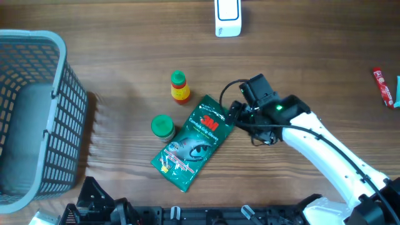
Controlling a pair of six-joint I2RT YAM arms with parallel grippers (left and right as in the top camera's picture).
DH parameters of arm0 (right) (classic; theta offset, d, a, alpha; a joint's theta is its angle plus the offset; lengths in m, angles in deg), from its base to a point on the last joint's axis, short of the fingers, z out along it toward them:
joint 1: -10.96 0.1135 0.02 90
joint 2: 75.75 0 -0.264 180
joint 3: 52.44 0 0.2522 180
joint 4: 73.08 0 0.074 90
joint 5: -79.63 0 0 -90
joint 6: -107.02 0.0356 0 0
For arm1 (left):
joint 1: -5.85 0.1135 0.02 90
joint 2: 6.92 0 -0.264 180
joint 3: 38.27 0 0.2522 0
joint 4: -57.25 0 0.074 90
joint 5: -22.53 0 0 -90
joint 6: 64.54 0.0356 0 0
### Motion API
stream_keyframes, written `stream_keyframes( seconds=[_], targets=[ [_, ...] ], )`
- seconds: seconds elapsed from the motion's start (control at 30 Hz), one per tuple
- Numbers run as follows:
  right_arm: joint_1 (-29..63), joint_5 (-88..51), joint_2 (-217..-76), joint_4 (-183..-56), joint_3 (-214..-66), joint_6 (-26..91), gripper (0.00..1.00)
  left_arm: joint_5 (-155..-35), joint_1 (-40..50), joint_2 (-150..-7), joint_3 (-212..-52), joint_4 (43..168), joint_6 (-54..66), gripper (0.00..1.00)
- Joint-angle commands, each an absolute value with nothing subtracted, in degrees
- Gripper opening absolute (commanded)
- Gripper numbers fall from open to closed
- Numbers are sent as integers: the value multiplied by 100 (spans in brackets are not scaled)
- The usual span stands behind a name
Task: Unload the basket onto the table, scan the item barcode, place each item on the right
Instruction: 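Move the right gripper over the green-lidded jar, then grasp the green-lidded jar by its lid and lift it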
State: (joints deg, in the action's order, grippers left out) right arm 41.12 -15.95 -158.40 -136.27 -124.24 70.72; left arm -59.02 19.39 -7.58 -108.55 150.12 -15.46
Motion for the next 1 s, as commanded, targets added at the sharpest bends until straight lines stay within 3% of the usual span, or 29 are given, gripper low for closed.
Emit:
stream_keyframes(
  seconds=[0.0,0.23,0.37,0.43,0.5,0.6,0.73,0.97],
  targets=[
    [4538,-1593,-15870,-13284,-12381,8009,100,-5911,1919,-721,-10855,14993,-1553,100],
    [5082,-787,-16255,-12331,-12381,8455,100,-5911,1917,-721,-10855,14993,-1553,100],
    [5089,-1195,-16399,-12294,-12381,8337,100,-5911,1919,-721,-10855,14993,-1553,100],
    [5121,-1602,-16537,-11944,-12381,7865,100,-5911,1919,-721,-10855,14993,-1553,100],
    [5257,-2389,-16631,-11164,-12381,6558,100,-5911,1917,-721,-10855,14993,-1553,100],
    [5558,-2432,-16629,-10840,-12392,5981,100,-5909,1919,-721,-10855,14993,-1553,100],
    [6013,-1486,-16629,-10163,-12407,5533,100,-5911,1919,-721,-10855,14993,-1553,100],
    [6452,-688,-17313,-9452,-12776,6213,99,-5911,1919,-721,-10855,14993,-1553,100]
  ],
)
